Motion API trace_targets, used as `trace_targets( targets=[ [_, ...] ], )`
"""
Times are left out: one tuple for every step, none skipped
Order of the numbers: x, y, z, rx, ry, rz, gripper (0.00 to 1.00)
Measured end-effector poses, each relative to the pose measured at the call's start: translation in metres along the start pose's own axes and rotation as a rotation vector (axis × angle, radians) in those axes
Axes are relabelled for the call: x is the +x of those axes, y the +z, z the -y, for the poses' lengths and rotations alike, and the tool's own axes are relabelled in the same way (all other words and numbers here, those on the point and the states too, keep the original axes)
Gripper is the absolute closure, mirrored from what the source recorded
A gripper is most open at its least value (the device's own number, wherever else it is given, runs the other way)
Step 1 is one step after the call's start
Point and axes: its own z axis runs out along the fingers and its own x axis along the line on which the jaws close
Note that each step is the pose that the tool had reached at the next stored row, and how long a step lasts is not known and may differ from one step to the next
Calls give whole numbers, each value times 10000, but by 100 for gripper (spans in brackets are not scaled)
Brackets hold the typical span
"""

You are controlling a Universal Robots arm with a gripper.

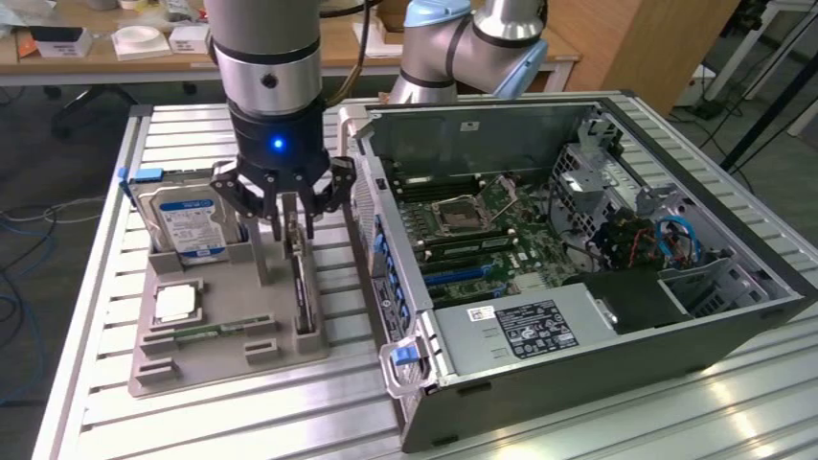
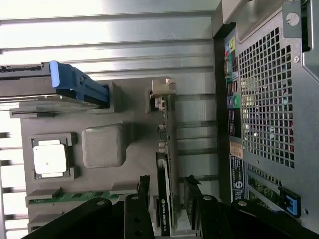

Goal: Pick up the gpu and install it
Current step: 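Pick up the gpu and move the gpu toward the slot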

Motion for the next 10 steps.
trace_targets(
  targets=[
    [0,2,2,2,0,-3,59],
    [1,3,2,3,0,-5,59],
    [1,4,2,4,1,-6,59],
    [0,8,2,1,0,-4,59],
    [0,8,3,4,0,-3,59],
    [0,8,3,4,-1,-3,59],
    [0,8,3,3,-1,-3,59],
    [0,8,3,4,-1,-3,59],
    [0,9,3,4,-1,-4,59],
    [0,10,3,2,0,-2,59]
  ],
)
